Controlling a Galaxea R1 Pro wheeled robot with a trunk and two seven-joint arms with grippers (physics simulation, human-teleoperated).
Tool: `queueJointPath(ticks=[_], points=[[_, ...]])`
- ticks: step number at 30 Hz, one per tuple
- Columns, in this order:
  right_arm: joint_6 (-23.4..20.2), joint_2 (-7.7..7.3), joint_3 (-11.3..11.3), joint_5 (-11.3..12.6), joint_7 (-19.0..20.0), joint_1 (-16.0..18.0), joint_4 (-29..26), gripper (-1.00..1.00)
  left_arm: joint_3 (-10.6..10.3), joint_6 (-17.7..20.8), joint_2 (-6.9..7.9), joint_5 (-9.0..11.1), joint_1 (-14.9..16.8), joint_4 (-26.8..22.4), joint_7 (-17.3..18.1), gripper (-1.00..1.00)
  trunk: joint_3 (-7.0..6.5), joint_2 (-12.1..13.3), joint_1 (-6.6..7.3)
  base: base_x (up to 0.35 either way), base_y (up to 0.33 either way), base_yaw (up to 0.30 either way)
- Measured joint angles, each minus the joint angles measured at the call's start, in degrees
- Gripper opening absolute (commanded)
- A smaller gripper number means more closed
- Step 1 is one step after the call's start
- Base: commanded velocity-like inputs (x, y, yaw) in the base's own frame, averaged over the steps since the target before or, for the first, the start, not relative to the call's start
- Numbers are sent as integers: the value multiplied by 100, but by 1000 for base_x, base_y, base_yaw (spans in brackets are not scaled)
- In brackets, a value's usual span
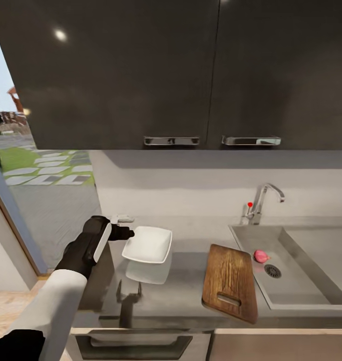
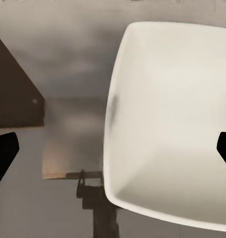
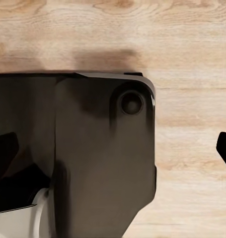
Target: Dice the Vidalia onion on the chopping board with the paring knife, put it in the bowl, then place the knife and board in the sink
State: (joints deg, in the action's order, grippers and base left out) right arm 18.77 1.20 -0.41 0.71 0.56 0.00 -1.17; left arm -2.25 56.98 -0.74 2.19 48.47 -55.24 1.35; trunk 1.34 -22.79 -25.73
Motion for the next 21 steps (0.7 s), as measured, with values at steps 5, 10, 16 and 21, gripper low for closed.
queueJointPath(ticks=[5, 10, 16, 21], points=[[0, 0, 0, 0, 1, 0, 0, 100, -6, 0, 3, 0, 0, 0, 0, 100, 36, 0, -1, 82, 44, 0], [0, -1, 0, 0, 2, 0, 0, 100, -8, -1, 4, 0, 0, 0, 1, 100, 71, 0, -2, 12, 7, 0], [0, -5, 0, 0, 7, 0, 0, 100, -11, -1, 4, 0, 0, 53, 0, 100, 114, 0, -2, 2, 1, 0], [0, -6, 0, 0, 10, 0, 0, 100, -11, -1, -4, 0, 0, 105, 0, 100, 150, 0, -2, 0, 0, 0]])
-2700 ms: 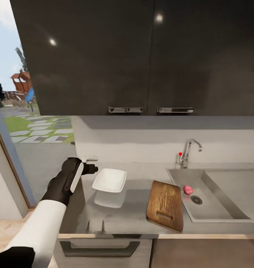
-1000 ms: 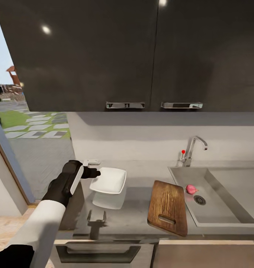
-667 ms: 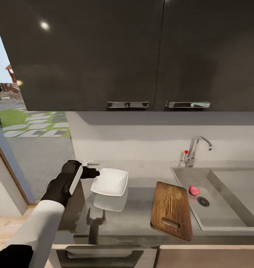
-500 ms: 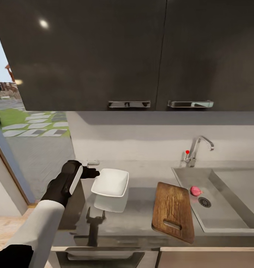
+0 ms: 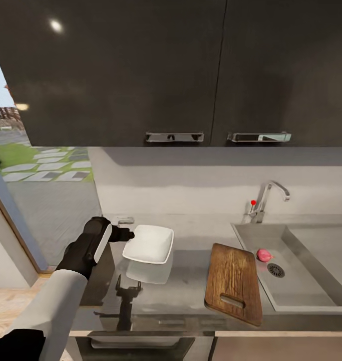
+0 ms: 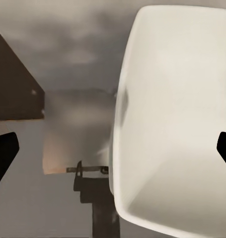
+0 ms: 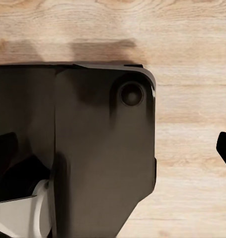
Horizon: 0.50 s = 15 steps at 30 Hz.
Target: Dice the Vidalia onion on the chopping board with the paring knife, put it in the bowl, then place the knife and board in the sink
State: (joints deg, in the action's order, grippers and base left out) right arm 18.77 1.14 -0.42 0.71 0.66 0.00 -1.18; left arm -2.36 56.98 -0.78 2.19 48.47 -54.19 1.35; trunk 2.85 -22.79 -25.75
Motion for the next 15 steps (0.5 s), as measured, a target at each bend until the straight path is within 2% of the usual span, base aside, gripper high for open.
queueJointPath(ticks=[15], points=[[0, 16, 0, 0, 0, 0, 0, 100, -3, 0, -2, 0, 0, 11, 0, 100, 107, 0, 0, 0, 0, 0]])
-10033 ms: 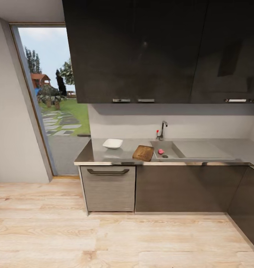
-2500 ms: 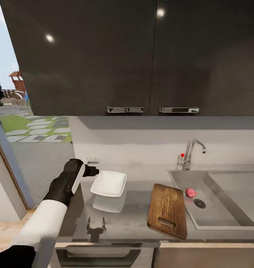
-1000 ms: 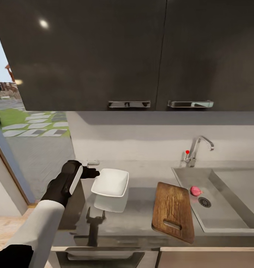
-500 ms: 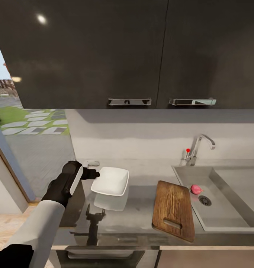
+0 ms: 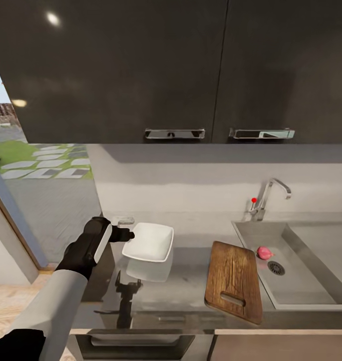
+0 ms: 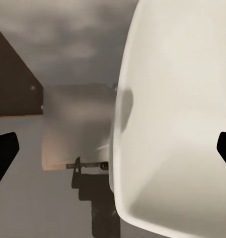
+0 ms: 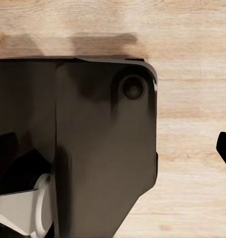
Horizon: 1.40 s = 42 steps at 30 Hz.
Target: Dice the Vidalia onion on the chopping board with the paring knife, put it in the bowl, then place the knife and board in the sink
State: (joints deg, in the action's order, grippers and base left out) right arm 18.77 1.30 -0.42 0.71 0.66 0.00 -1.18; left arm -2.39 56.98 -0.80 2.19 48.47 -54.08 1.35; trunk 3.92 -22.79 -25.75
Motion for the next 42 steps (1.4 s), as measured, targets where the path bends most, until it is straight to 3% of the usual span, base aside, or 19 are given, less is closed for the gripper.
queueJointPath(ticks=[42], points=[[-1, 1, 0, 0, -1, 0, -1, 100, -5, 0, -29, 0, 0, 67, 0, 100, 300, -1, 0, 0, 0, 0]])
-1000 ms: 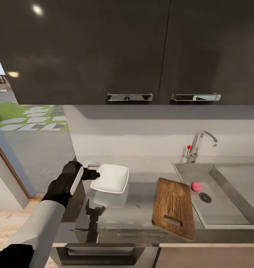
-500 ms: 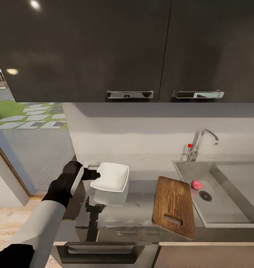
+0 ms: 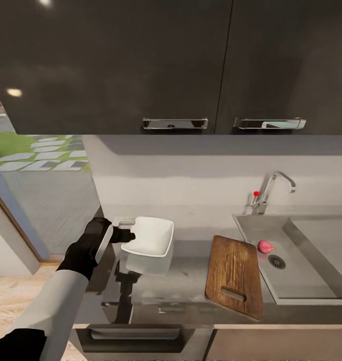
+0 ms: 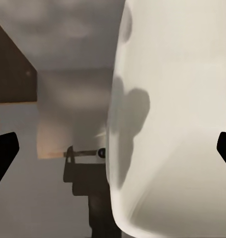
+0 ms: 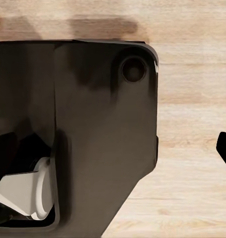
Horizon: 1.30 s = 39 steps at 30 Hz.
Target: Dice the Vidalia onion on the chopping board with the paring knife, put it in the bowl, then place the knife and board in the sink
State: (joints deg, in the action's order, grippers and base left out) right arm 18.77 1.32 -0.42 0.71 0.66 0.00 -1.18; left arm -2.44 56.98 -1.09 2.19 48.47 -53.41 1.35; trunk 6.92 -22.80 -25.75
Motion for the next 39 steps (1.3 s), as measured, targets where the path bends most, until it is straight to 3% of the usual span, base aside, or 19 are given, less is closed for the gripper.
queueJointPath(ticks=[39], points=[[0, 0, 0, 0, -1, 0, 0, 100, 0, -166, 7, -6, 0, 118, 0, 100, 262, -1, 0, 0, 0, 0]])
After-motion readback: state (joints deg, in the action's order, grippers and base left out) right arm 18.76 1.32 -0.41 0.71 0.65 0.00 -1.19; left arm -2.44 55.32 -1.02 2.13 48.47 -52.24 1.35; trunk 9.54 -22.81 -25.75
